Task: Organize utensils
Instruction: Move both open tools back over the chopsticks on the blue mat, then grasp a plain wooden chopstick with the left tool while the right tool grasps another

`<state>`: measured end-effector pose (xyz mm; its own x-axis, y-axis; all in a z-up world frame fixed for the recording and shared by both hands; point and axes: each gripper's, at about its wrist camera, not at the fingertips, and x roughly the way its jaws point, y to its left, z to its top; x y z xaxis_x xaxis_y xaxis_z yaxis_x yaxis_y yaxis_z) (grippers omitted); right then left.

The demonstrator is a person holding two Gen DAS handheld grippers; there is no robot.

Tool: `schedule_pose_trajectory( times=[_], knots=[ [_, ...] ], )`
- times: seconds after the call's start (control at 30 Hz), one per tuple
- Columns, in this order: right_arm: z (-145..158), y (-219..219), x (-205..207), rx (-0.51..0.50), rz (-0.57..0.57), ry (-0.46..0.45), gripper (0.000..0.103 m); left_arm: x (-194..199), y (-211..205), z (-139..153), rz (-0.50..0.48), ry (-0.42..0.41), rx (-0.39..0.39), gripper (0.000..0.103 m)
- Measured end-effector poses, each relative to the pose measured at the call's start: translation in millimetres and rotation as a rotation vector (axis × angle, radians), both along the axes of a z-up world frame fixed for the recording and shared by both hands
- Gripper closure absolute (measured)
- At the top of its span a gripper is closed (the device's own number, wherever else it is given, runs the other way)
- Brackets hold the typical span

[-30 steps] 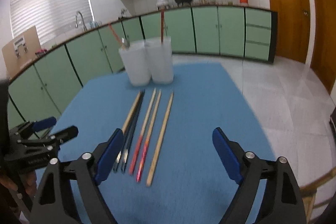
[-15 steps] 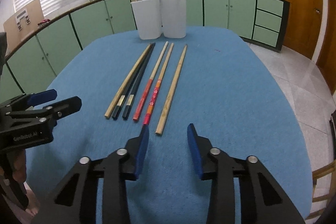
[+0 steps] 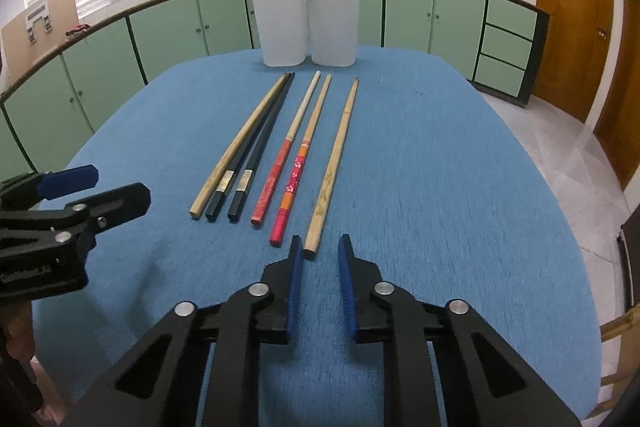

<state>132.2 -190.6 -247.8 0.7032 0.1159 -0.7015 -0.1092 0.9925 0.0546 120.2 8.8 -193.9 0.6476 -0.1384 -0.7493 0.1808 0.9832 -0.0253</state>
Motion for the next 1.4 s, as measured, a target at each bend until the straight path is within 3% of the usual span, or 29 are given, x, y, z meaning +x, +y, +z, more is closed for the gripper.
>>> schedule_pose_trajectory(
  times=[0.07, 0.43, 0.77, 1.0, 1.13, 1.27, 1.4],
  knots=[
    [-1, 1, 0, -0.005, -0.003, -0.007, 0.096, 0, -2, -1, -0.003, 0.002, -0.005, 0.022],
    [0, -13, 2, 0.026, -0.028, 0.002, 0.096, 1, -16, -7, -0.032, 0.019, -0.01, 0.024],
    [0, -18, 2, 0.044, -0.031, 0.004, 0.096, 13, -27, -22, -0.009, 0.068, 0.011, 0.035],
    [-1, -21, 3, 0.057, -0.03, 0.004, 0.096, 15, -35, -23, 0.008, 0.048, 0.022, 0.041],
    [-3, -21, 3, 0.06, -0.029, 0.001, 0.096, 15, -39, -23, 0.018, 0.021, 0.018, 0.059],
    [-3, -22, 2, 0.069, -0.03, 0.0, 0.096, 15, -39, -22, 0.002, 0.02, -0.011, 0.101],
    [-2, -23, 2, 0.07, -0.03, 0.001, 0.096, 13, -35, -20, 0.01, 0.014, -0.037, 0.1]
  ],
)
